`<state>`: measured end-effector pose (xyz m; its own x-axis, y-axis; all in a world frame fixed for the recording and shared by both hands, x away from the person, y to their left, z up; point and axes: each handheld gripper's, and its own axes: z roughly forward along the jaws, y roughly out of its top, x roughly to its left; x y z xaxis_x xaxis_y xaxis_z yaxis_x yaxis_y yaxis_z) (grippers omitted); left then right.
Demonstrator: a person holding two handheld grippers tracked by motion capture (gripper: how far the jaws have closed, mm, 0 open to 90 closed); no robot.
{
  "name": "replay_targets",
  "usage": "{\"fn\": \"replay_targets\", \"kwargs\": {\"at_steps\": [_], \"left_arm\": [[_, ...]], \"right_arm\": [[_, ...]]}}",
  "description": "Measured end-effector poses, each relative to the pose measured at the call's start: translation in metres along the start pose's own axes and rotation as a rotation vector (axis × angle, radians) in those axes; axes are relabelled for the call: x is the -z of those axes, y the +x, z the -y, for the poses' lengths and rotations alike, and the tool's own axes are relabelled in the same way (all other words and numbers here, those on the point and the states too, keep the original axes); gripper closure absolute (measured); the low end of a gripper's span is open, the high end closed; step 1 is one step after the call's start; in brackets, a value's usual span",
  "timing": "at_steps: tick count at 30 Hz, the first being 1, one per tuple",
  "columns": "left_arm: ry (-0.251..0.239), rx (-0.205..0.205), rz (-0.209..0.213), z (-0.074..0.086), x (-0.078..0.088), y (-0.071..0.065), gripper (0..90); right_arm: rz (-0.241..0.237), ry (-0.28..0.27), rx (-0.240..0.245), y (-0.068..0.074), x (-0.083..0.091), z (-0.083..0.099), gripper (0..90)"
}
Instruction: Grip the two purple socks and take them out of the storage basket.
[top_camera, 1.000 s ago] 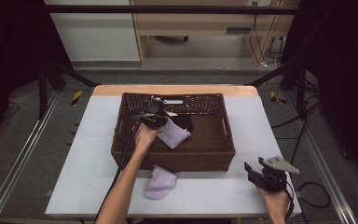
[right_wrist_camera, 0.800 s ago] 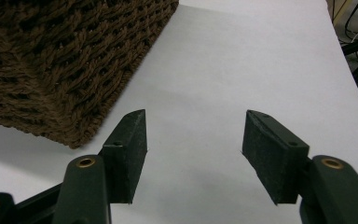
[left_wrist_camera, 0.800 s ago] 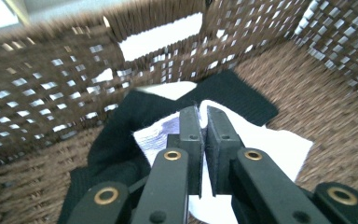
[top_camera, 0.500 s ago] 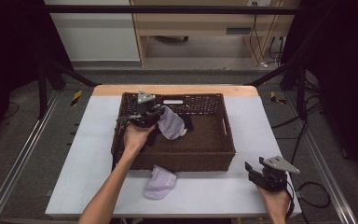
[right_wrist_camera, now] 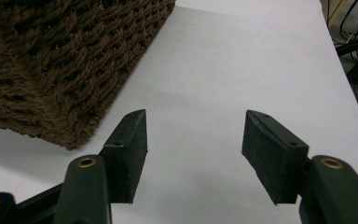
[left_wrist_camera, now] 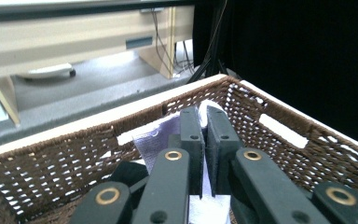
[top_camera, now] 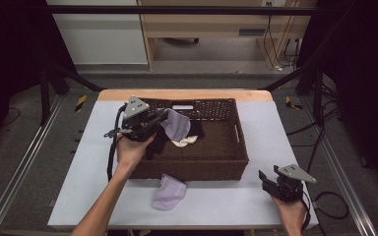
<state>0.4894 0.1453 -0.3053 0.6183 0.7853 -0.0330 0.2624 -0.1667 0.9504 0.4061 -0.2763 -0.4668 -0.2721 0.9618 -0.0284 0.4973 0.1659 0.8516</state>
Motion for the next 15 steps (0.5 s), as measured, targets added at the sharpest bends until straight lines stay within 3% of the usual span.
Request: {"fn": "replay_targets", "kwargs": {"at_steps": [15], "left_arm": [[-0.073, -0.05, 0.069, -0.003, 0.057, -0.019, 85.4]], "right_arm": [[0.005, -0.004, -0.005, 0.0, 0.001, 0.0, 40.9]]}}
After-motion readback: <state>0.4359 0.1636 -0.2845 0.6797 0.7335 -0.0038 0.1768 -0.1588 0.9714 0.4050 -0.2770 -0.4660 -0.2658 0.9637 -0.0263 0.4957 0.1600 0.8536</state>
